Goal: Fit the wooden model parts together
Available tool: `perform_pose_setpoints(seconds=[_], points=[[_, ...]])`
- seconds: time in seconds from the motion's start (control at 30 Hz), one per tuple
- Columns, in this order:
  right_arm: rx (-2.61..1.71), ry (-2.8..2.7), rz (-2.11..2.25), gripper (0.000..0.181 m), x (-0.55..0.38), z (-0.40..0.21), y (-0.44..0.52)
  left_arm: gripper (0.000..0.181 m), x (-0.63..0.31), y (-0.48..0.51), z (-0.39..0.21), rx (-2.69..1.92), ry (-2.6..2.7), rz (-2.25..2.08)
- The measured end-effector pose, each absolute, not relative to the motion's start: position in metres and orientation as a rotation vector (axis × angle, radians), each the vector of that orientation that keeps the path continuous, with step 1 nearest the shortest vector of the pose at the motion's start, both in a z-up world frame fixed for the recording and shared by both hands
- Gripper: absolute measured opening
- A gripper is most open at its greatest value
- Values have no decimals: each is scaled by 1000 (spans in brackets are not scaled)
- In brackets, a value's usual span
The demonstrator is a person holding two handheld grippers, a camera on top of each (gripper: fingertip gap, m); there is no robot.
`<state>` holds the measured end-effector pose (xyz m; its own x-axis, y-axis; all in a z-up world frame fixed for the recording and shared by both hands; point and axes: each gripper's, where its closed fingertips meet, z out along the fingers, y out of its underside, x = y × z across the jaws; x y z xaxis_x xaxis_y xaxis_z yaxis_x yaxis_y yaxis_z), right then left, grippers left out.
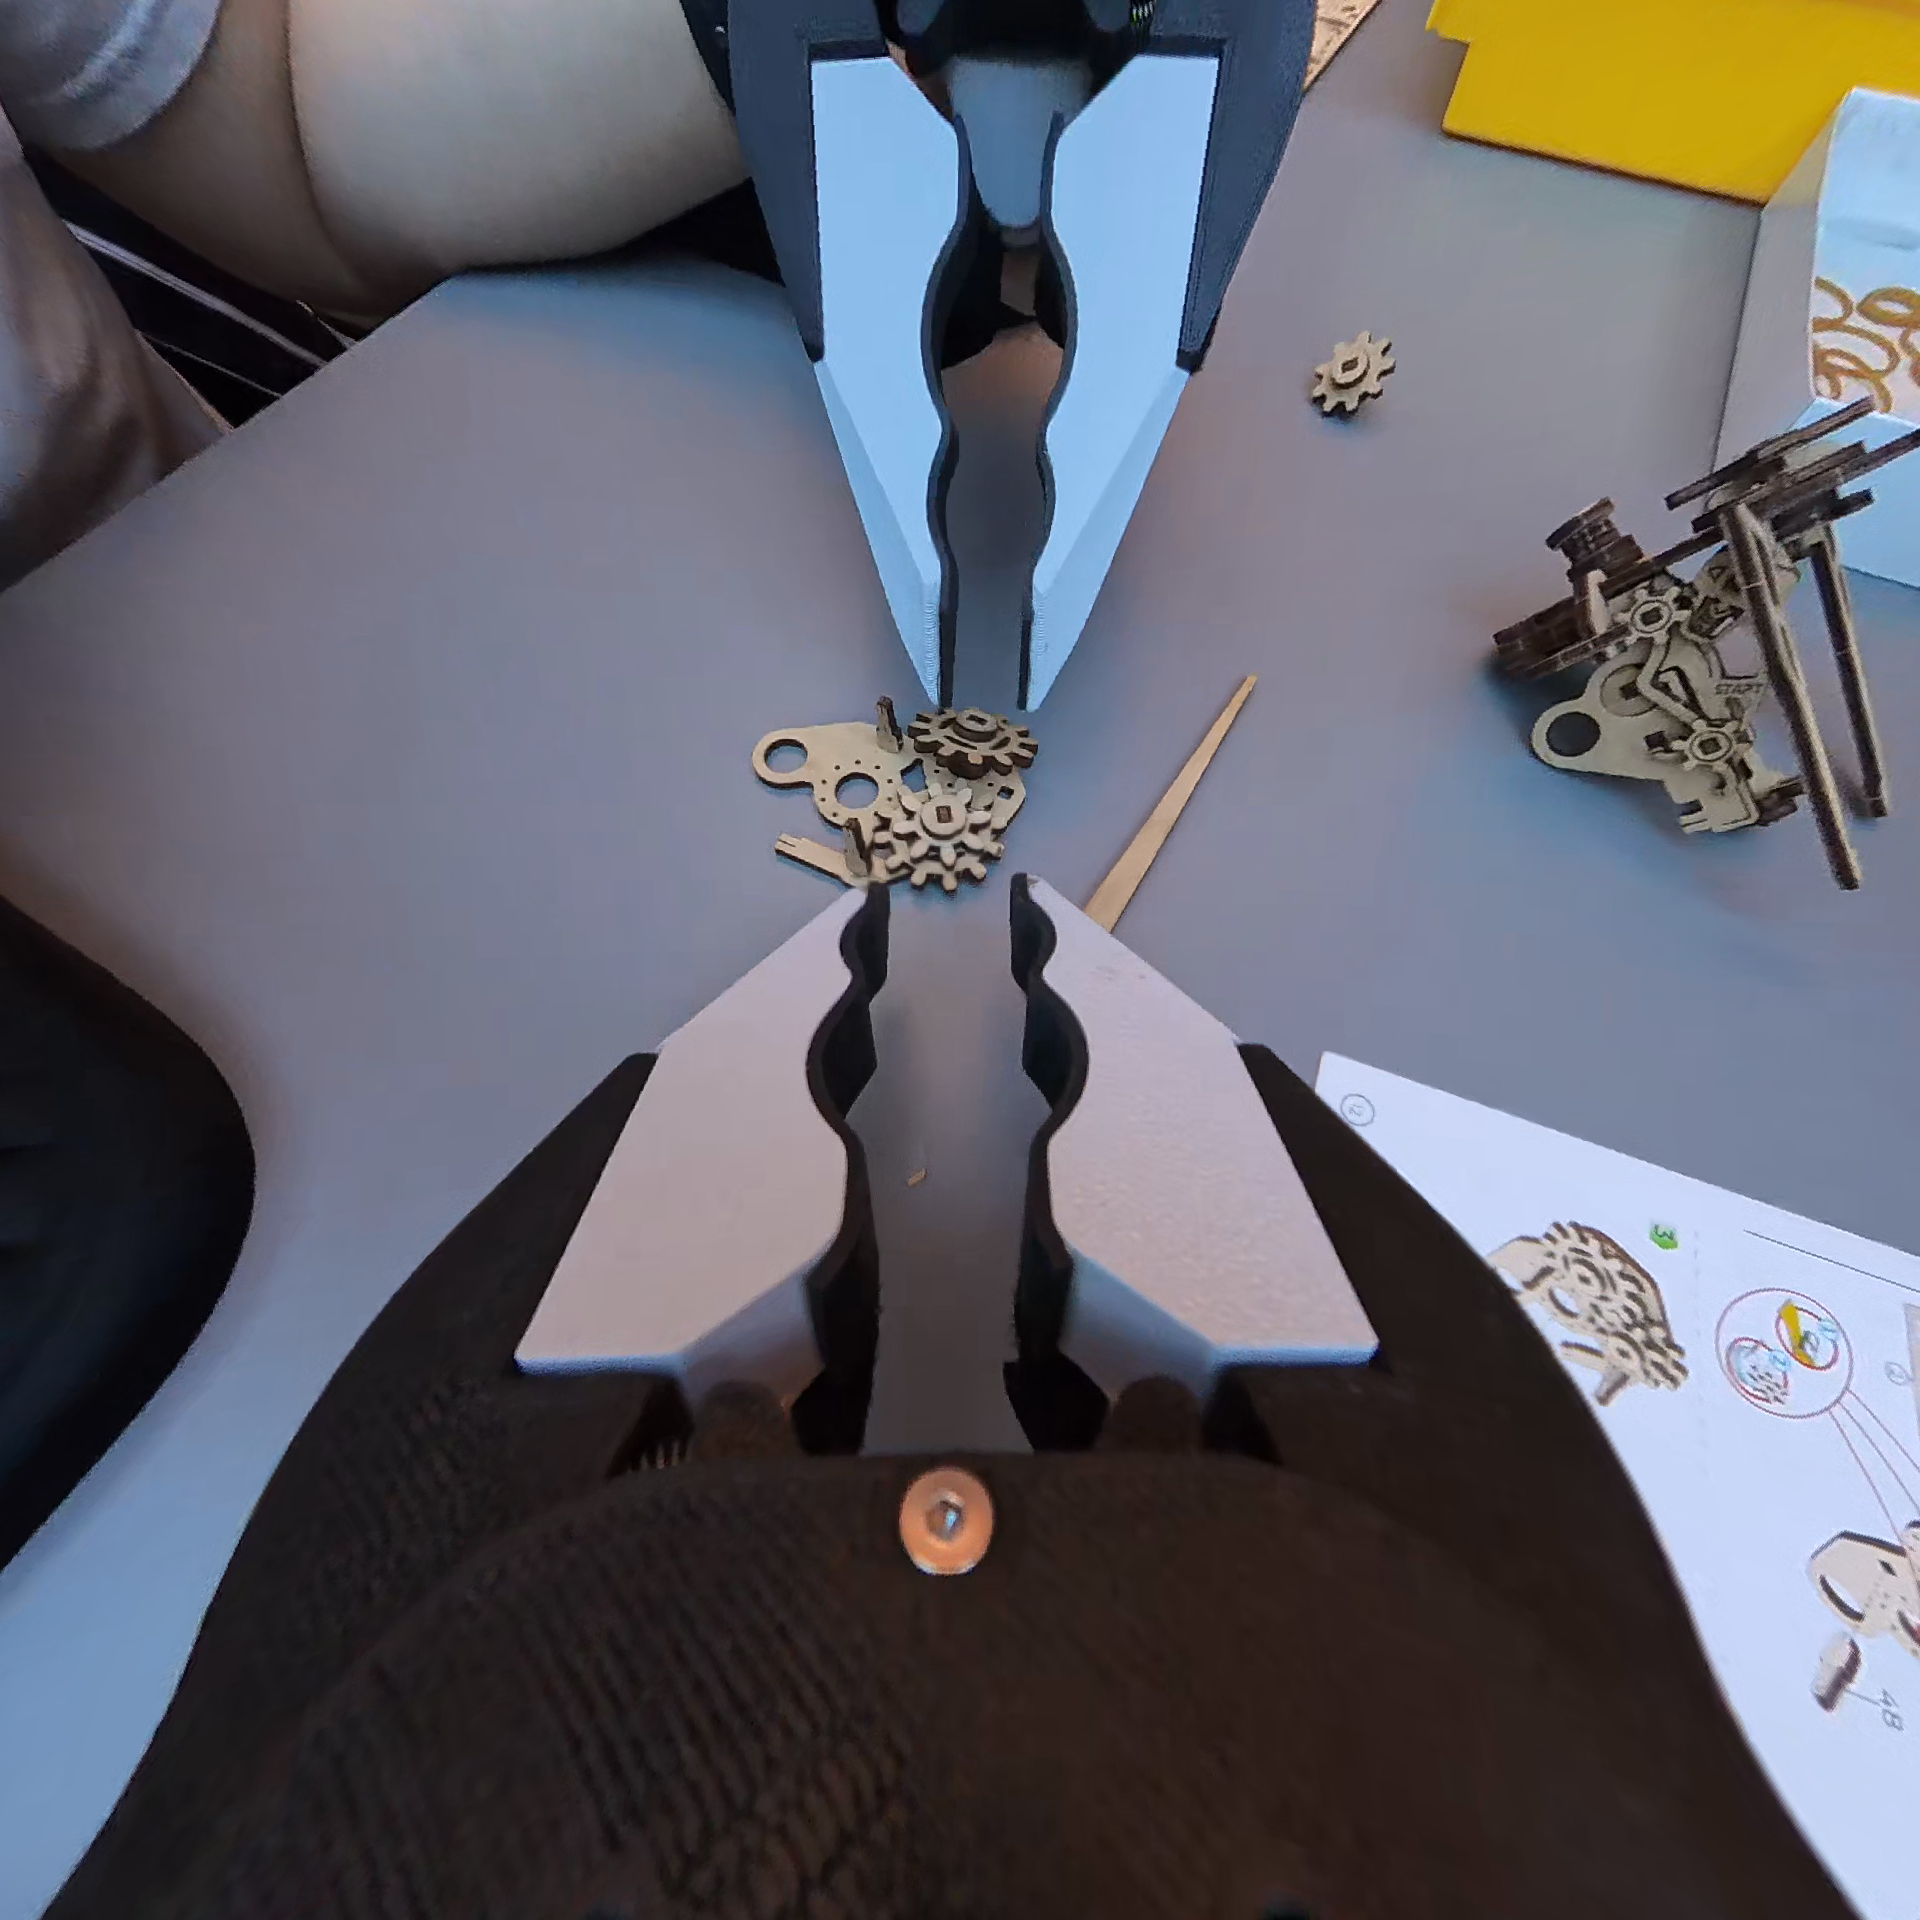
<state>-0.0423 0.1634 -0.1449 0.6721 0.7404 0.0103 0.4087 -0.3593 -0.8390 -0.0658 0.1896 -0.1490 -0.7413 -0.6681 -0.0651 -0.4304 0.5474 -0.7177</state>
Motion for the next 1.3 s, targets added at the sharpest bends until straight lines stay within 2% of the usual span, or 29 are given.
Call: perform_pose_setpoints(seconds=[0.2,0.37,1.3], points=[[-2022,-903,498,23,-43,-150,163,12,-64,188,-150,-860,2485,-984],[-2027,-898,499,24,-42,-150,163,5,-63,186,-152,-838,2515,-970],[-2072,-909,487,23,-41,-158,163,0,-58,185,-157,-788,2500,-818]])
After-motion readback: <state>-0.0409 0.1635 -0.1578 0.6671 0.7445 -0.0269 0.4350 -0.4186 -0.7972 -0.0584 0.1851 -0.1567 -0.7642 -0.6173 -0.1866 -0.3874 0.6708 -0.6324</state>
